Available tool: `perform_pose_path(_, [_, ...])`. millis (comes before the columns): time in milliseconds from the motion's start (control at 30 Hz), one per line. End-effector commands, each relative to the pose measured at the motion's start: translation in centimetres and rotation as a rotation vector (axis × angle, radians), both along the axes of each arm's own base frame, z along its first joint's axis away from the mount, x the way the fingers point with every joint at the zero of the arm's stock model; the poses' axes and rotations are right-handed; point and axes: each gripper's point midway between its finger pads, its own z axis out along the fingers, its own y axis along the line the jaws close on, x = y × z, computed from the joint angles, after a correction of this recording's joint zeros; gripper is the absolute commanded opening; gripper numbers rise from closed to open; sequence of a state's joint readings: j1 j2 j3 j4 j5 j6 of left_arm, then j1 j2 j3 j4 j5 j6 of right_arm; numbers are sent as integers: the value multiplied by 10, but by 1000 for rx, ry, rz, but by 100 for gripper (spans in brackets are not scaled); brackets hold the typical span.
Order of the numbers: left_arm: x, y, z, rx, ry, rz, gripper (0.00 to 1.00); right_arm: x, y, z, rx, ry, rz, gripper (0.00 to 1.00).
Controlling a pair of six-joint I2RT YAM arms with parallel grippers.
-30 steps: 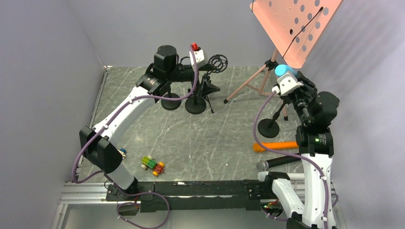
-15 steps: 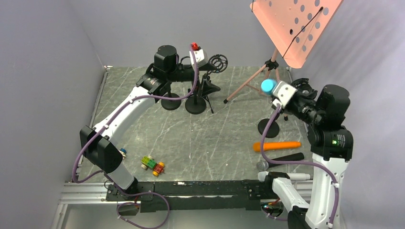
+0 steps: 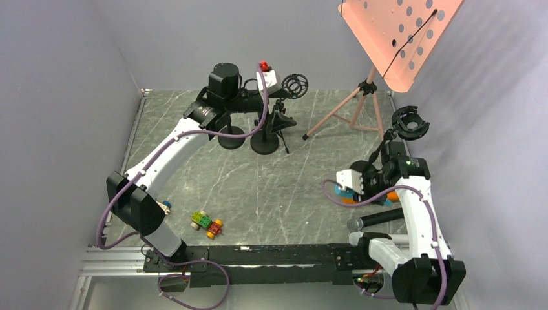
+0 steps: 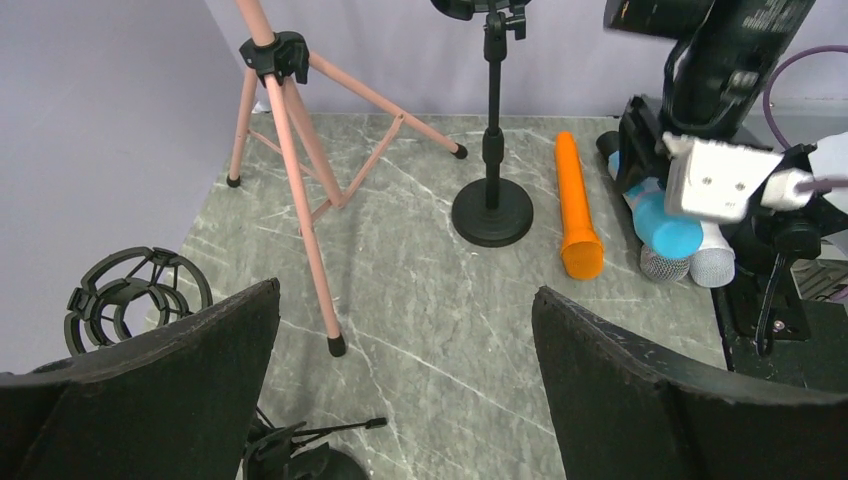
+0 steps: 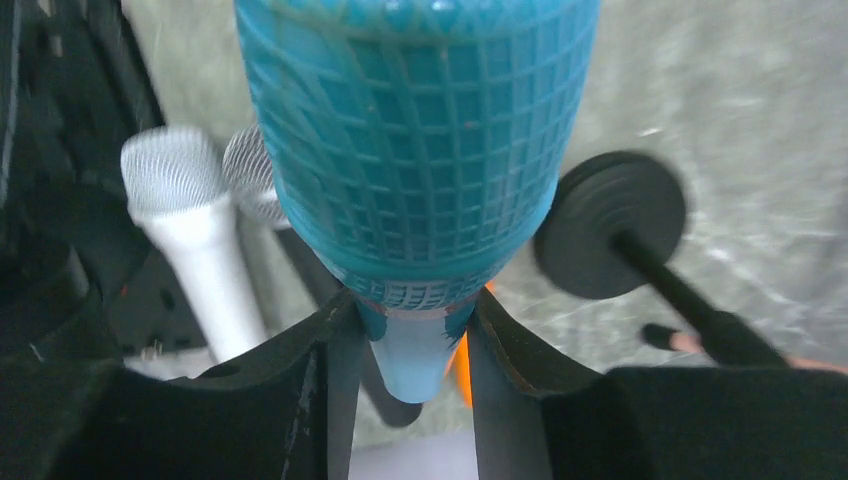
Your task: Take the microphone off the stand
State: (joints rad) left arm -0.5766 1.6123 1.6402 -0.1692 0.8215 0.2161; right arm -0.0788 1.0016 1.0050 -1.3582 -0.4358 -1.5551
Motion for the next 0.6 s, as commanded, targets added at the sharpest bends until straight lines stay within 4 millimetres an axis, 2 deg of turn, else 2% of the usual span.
perform_pose_path(0, [-16, 7, 23, -27, -53, -13, 99, -7, -49, -28, -299, 25, 131, 0])
perform_pose_path(167, [-16, 8, 19, -16, -39, -7, 99, -20, -61, -55, -339, 169, 140, 0])
perform_pose_path(300, [-16, 9, 21, -20, -30, 0, 99, -10, -78, -79, -440, 112, 145, 3])
perform_pose_path(400, [-16, 8, 22, -22, -26, -2, 99, -3, -81, -90, -465, 66, 149, 6])
perform_pose_path(500, [-16, 9, 20, -21, -14, 4, 99, 0, -81, -95, -464, 60, 142, 10])
perform_pose_path(567, [-16, 8, 20, -26, -1, 6, 99, -1, -81, -96, -463, 62, 137, 20])
